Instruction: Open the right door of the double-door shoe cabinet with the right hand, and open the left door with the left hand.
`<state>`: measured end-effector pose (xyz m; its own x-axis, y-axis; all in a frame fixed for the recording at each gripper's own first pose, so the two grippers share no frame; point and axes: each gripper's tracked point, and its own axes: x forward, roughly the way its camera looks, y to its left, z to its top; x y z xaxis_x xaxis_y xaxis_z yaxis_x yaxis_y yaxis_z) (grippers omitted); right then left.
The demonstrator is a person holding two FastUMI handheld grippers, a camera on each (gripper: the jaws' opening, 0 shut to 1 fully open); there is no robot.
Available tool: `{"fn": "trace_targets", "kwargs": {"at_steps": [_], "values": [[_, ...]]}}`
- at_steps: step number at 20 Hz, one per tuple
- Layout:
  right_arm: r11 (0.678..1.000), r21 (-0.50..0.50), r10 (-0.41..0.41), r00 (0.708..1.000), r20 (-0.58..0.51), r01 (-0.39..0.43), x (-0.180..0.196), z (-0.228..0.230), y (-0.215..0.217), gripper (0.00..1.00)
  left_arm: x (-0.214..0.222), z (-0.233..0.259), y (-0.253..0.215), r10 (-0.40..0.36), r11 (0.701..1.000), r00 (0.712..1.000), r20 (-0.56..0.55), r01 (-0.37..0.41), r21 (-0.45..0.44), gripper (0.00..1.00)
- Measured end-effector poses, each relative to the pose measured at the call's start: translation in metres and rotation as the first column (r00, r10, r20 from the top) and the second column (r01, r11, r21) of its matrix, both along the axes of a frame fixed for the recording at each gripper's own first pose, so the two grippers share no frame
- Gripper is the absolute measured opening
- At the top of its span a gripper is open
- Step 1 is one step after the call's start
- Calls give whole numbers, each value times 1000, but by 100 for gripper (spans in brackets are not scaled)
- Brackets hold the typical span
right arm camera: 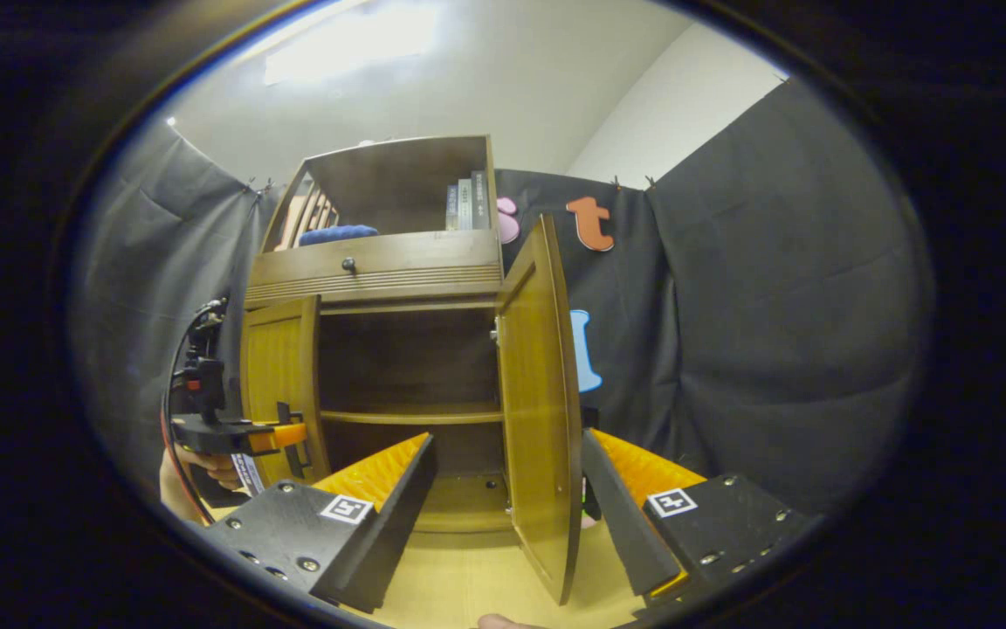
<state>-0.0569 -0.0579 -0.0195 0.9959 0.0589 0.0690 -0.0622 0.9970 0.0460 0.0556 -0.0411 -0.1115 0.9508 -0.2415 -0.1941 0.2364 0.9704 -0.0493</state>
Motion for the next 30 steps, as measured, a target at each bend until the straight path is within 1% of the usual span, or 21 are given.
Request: {"fn": "trace_targets", "kwargs": {"at_steps": [3,6,7,8,9,10,11,12,17,21,27,30], "values": [[1000,8,19,1000,-16,-19,1,-5,8,99,-19,5,9,-40,999,999,-24,39,-17,31],[1000,5,19,1000,-20,-19,4,-9,15,98,-41,13,19,-61,998,997,-38,61,-6,30],[1000,6,16,1000,-25,-16,5,-12,16,98,-45,14,20,-65,998,997,-43,64,-15,29],[1000,9,18,999,-31,-18,6,-15,19,99,-49,16,23,-70,997,997,-44,69,-18,30],[1000,9,24,999,-40,-24,6,-18,22,94,-52,16,26,-71,997,996,-46,70,-20,29],[1000,7,28,999,-46,-28,7,-19,25,99,-57,18,29,-68,998,997,-47,68,-16,29],[1000,2,28,998,-48,-28,7,-20,26,99,-60,19,32,-70,998,997,-46,70,-6,30],[1000,-5,28,999,-46,-28,7,-18,26,99,-64,21,36,-70,998,997,-41,70,-5,29],[999,-6,38,999,-38,-39,6,-12,29,98,-78,25,50,-53,998,997,-54,52,-18,30],[999,-2,51,998,-37,-51,4,-11,37,98,-92,26,62,-24,1000,998,-50,24,7,29],[996,-25,79,996,-36,-80,2,-14,54,98,-112,34,88,22,998,999,-31,-20,51,29],[995,-22,95,995,-37,-96,2,-15,63,98,-120,37,102,54,996,998,-24,-52,74,29]]}}
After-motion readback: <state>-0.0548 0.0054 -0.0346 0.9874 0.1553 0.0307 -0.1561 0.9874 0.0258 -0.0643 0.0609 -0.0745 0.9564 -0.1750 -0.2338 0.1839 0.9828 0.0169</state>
